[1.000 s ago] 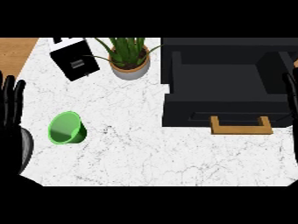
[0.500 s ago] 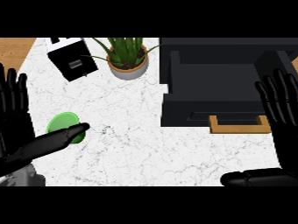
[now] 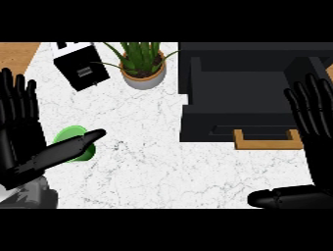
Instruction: Pick up the cup, place it into the drawer and close the drawer
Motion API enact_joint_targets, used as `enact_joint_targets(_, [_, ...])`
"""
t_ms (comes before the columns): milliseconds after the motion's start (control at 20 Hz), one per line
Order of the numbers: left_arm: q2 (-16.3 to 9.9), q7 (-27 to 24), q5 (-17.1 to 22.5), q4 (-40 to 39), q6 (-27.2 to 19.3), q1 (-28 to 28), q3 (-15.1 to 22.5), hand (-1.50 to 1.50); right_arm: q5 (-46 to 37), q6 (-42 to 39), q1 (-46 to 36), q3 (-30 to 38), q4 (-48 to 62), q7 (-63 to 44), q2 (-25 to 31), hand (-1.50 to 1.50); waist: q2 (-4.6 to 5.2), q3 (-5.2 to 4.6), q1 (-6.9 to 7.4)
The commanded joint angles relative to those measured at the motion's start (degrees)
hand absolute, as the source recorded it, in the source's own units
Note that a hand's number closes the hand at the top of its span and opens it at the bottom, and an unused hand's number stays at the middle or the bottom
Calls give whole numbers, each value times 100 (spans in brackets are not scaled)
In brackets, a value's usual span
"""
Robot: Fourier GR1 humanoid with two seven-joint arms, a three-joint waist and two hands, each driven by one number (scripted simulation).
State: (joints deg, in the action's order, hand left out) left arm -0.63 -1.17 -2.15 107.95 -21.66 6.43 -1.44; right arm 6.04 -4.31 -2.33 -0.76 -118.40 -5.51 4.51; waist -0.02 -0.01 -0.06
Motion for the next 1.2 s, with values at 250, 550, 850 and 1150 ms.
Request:
enact_joint_targets(250, [59, 249, -150, -296, -390, 281, -8, -150, -13, -24, -362, 113, 269, -18, -26, -150, 1, 2, 4])
enact_joint_targets(550, [61, -343, 124, -671, -346, -160, 9, -150, 135, -46, -295, 334, 425, 181, -50, -150, 3, 1, 1])
enact_joint_targets(850, [59, -492, 258, -424, -426, -958, 273, -150, 95, -182, 107, 195, -85, 78, -6, -150, -2, 1, 2])
enact_joint_targets(1150, [60, -821, 397, -1000, -418, -886, -120, -150, -81, 96, -493, 144, 9, -433, -38, -150, -1, 0, 13])
